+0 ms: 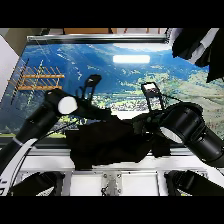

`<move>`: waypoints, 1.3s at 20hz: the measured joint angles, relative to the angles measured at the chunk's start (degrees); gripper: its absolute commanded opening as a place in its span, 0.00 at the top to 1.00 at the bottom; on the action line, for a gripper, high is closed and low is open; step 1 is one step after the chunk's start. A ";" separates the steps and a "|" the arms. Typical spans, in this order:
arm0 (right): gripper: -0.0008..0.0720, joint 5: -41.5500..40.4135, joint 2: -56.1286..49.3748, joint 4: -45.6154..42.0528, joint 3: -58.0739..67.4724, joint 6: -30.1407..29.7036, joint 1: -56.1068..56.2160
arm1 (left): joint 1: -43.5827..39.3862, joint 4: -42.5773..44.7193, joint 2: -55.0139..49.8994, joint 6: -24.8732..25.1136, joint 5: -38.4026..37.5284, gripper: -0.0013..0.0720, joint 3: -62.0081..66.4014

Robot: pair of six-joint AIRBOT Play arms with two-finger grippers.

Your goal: Fold the clothes and pants, and hang the long-sleeved shirts on hangers.

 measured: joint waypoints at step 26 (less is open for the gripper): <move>0.96 -2.82 2.05 -1.68 0.00 0.44 1.49 | -2.62 11.37 -31.41 3.23 -28.28 0.83 24.85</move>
